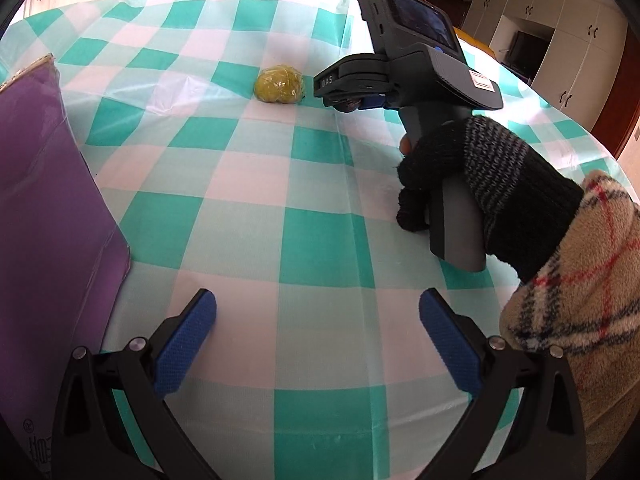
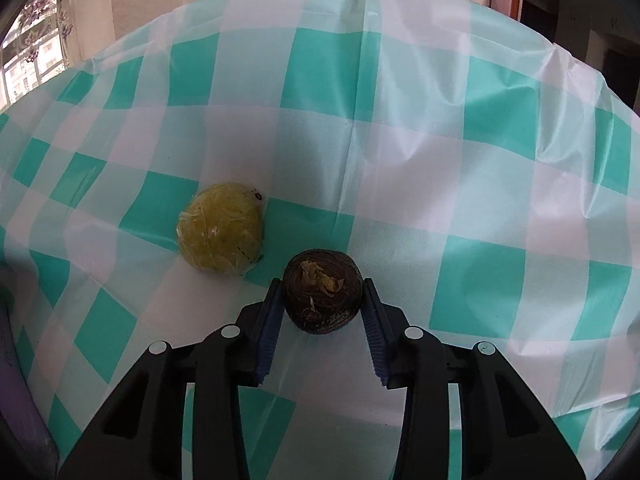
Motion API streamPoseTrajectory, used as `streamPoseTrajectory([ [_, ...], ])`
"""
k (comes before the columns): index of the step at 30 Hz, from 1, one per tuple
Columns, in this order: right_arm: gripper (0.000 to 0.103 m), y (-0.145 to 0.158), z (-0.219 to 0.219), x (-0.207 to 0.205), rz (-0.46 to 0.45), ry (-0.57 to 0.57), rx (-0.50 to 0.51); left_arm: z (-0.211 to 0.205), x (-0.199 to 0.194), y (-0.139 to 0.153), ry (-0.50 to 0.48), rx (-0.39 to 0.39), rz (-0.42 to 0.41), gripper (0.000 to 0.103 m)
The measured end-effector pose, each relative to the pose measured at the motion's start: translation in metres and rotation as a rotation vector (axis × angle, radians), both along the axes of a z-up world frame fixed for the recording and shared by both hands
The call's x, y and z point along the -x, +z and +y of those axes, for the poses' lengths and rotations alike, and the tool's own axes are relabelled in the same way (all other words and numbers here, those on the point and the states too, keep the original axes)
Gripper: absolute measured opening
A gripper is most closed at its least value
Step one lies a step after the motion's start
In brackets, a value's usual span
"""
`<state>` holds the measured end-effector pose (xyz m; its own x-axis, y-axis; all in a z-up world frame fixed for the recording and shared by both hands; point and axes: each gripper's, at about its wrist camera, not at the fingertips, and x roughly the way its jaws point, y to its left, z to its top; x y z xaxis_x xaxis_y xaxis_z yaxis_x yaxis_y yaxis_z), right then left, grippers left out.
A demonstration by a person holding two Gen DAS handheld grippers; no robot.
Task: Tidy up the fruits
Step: 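Grasp the wrapped yellow pomelo with the left tool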
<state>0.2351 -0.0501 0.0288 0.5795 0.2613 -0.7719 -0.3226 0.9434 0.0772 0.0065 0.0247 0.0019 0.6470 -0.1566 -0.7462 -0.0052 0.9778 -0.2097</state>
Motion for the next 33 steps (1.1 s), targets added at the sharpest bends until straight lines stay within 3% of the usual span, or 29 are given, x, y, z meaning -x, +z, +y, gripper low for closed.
streamPoseTrajectory([
  [3, 0.039, -0.001, -0.037, 0.029, 0.034, -0.045, -0.077, -0.001, 0.0, 0.0, -0.001, -0.008, 0.004, 0.101],
  [8, 0.039, -0.003, -0.091, 0.077, 0.06, -0.117, -0.147, 0.002, -0.002, 0.003, 0.057, 0.048, 0.024, 0.101],
  [10, 0.039, 0.001, -0.104, 0.091, 0.031, -0.148, -0.119, 0.001, -0.017, 0.007, 0.061, 0.077, 0.043, 0.101],
  [13, 0.039, 0.003, -0.126, 0.102, 0.032, -0.215, -0.165, 0.001, -0.052, 0.022, 0.122, 0.05, -0.009, 0.101],
  [17, 0.039, 0.003, -0.116, 0.103, 0.021, -0.232, -0.219, 0.004, -0.125, 0.029, 0.221, -0.04, -0.009, 0.101],
  [23, 0.039, -0.003, -0.124, 0.093, 0.072, -0.24, -0.321, 0.024, -0.217, 0.018, 0.337, -0.052, 0.077, 0.093],
  [29, 0.039, -0.002, -0.121, 0.094, 0.071, -0.202, -0.342, 0.015, -0.26, 0.012, 0.323, -0.222, 0.077, 0.092],
  [33, 0.039, 0.0, -0.119, 0.095, 0.073, -0.189, -0.342, 0.02, -0.273, 0.006, 0.327, -0.211, 0.092, 0.091],
])
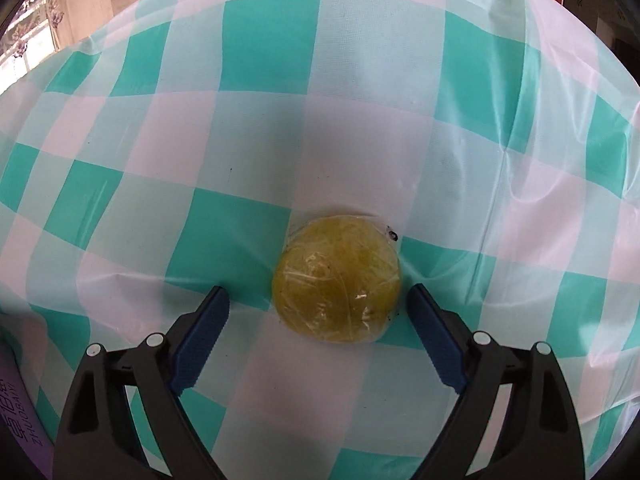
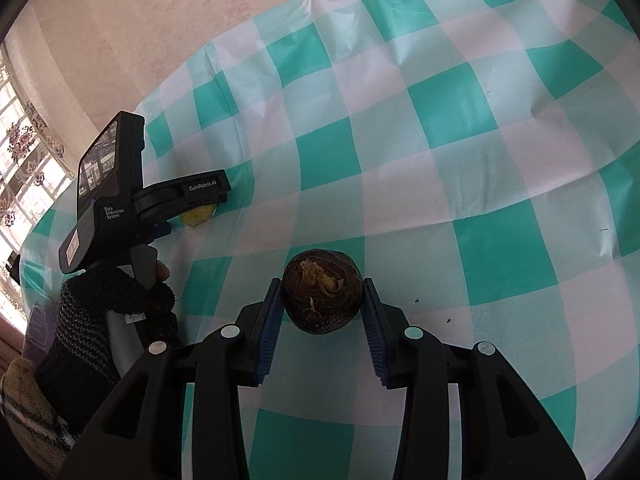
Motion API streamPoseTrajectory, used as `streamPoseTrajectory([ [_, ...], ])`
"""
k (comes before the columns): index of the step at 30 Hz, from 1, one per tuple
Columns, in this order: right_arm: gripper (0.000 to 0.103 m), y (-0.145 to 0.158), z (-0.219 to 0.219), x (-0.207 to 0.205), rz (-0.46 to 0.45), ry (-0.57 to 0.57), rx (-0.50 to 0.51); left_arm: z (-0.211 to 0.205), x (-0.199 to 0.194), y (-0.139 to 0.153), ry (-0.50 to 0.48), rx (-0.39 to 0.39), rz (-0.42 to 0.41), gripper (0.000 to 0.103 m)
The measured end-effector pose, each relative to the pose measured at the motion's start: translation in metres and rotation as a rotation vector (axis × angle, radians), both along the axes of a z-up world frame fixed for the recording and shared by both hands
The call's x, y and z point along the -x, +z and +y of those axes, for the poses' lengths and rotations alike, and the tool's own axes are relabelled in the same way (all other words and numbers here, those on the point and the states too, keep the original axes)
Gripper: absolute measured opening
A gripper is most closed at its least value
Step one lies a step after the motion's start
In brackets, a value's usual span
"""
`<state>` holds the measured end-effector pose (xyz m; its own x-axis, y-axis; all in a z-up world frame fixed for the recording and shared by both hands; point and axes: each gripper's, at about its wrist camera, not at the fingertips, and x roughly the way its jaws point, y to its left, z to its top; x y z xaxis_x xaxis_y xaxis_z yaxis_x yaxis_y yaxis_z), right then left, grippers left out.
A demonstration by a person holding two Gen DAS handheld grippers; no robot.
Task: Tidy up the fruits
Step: 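Grasp the wrapped yellow pomelo with the left tool, then carry the pomelo and dark fruit over the box with both tools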
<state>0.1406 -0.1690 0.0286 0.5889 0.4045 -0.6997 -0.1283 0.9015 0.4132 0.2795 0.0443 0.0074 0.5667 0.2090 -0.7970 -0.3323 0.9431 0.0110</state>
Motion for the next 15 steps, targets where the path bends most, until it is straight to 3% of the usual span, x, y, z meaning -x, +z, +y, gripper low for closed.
streamPoseTrajectory([
  [3, 0.039, 0.0, 0.0, -0.001, 0.003, 0.003, 0.0, 0.006, -0.002, 0.001, 0.003, 0.025, -0.015, 0.09],
  [6, 0.039, 0.0, 0.001, -0.002, 0.004, 0.005, 0.001, 0.008, -0.001, 0.004, -0.048, 0.067, -0.052, 0.064],
  [7, 0.039, 0.0, 0.0, -0.003, 0.007, 0.004, 0.001, 0.008, 0.0, 0.004, -0.054, 0.05, -0.05, 0.061],
  [10, 0.039, -0.002, 0.0, -0.003, 0.014, 0.006, 0.004, 0.004, 0.012, 0.005, -0.049, 0.047, -0.051, 0.06],
  [15, 0.039, -0.004, 0.0, -0.005, 0.018, 0.002, 0.006, 0.007, 0.057, 0.017, 0.016, 0.126, -0.116, 0.059],
])
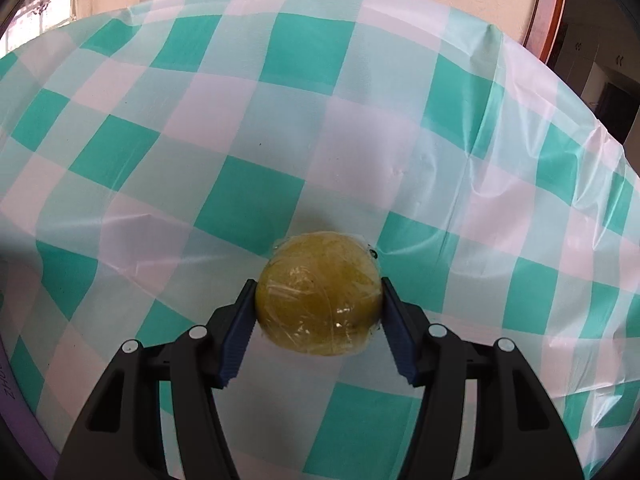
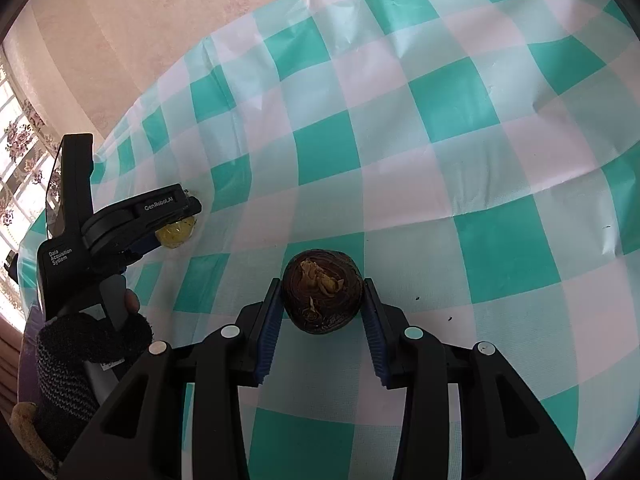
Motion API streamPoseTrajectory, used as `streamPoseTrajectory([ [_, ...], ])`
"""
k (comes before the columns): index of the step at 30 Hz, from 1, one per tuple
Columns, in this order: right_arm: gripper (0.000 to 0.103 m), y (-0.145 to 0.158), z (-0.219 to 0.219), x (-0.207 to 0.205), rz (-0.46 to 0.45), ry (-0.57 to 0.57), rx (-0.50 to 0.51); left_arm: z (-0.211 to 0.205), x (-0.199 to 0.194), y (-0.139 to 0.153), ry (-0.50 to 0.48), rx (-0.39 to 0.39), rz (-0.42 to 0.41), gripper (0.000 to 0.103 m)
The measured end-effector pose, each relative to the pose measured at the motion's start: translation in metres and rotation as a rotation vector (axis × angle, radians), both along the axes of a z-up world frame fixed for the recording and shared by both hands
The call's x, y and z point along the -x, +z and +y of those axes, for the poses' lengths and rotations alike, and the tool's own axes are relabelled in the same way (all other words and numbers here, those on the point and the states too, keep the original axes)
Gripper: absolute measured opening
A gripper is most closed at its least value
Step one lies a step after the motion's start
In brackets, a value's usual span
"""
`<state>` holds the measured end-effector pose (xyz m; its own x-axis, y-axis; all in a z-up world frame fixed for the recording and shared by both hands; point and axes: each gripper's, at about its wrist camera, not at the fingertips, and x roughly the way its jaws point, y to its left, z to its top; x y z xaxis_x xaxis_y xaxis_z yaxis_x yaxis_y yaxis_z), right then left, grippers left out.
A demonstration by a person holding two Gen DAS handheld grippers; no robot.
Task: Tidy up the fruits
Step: 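Carry the pomelo and dark fruit over the box with both tools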
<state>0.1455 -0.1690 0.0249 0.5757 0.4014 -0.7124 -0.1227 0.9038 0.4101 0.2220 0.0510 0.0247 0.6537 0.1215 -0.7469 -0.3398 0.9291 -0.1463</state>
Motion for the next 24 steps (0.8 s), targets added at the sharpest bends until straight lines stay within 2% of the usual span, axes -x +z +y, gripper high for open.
streamPoseTrajectory([
  [8, 0.039, 0.002, -0.004, 0.002, -0.008, -0.036, 0.005, -0.011, 0.071, 0.015, -0.048, 0.002, -0.034, 0.06],
  [11, 0.039, 0.003, -0.004, 0.004, -0.014, -0.05, 0.018, -0.007, 0.079, 0.02, -0.046, 0.031, -0.041, 0.059],
  [15, 0.039, 0.003, -0.002, 0.009, -0.014, -0.052, 0.047, -0.008, 0.11, 0.003, -0.055, 0.063, -0.035, 0.059],
  [19, 0.039, 0.003, 0.004, 0.02, -0.013, -0.038, 0.078, 0.007, 0.141, 0.002, -0.035, 0.108, -0.042, 0.059],
  [24, 0.039, 0.005, 0.013, 0.041, -0.026, -0.024, 0.119, 0.004, 0.166, 0.002, -0.064, 0.08, -0.047, 0.059],
])
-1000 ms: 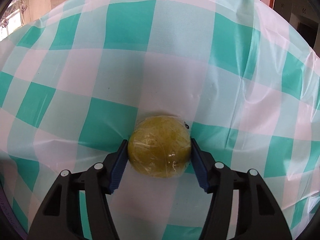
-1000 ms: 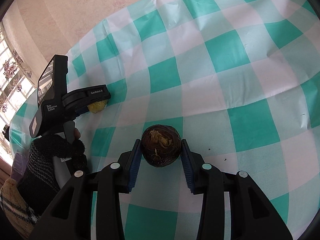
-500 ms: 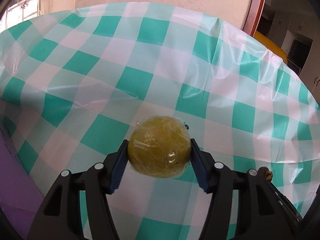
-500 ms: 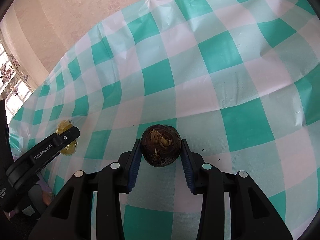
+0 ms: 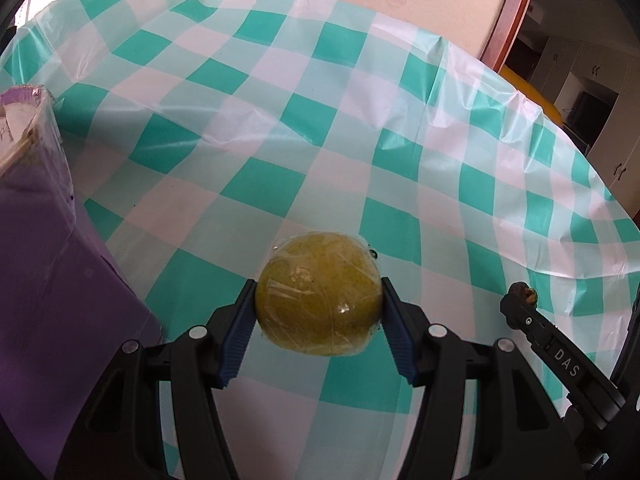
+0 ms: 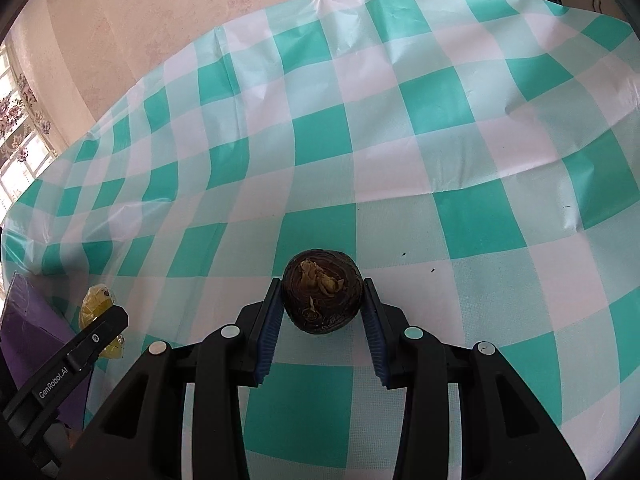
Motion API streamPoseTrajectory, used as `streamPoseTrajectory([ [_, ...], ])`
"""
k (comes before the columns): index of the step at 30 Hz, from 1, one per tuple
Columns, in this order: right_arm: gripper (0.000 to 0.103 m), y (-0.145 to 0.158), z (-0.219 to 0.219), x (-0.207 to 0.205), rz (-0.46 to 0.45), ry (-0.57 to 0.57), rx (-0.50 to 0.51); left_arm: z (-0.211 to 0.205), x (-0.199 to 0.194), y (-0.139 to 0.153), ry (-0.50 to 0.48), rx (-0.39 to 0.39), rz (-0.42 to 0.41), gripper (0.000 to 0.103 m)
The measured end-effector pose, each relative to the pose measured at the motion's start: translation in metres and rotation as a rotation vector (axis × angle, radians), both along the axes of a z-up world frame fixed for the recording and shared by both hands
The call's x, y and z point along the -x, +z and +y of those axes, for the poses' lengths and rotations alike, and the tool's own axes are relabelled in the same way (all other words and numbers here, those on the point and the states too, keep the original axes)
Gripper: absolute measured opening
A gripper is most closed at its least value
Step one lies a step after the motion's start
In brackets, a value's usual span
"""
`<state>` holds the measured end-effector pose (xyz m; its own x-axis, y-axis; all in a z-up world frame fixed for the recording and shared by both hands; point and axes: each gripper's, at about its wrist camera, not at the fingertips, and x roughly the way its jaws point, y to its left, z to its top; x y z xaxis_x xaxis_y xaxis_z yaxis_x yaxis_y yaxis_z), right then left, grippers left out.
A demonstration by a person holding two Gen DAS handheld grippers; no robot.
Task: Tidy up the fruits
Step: 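Carry the pomelo and dark fruit over the box with both tools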
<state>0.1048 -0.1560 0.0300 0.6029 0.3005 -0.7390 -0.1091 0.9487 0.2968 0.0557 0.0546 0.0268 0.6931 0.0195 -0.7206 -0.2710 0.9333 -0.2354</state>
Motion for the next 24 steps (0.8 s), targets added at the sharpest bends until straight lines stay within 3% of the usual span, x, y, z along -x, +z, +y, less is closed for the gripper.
streamPoseTrajectory([
  [12, 0.039, 0.0, 0.013, 0.056, 0.018, 0.061, -0.006, 0.004, 0.066, -0.002, -0.065, 0.027, -0.025, 0.06],
  [15, 0.039, 0.006, 0.01, 0.073, -0.026, 0.047, -0.016, 0.006, 0.082, -0.003, -0.079, 0.031, -0.031, 0.06],
  [24, 0.039, 0.011, 0.014, 0.116, -0.056, 0.079, -0.02, -0.013, 0.132, 0.002, -0.174, -0.062, -0.084, 0.06],
])
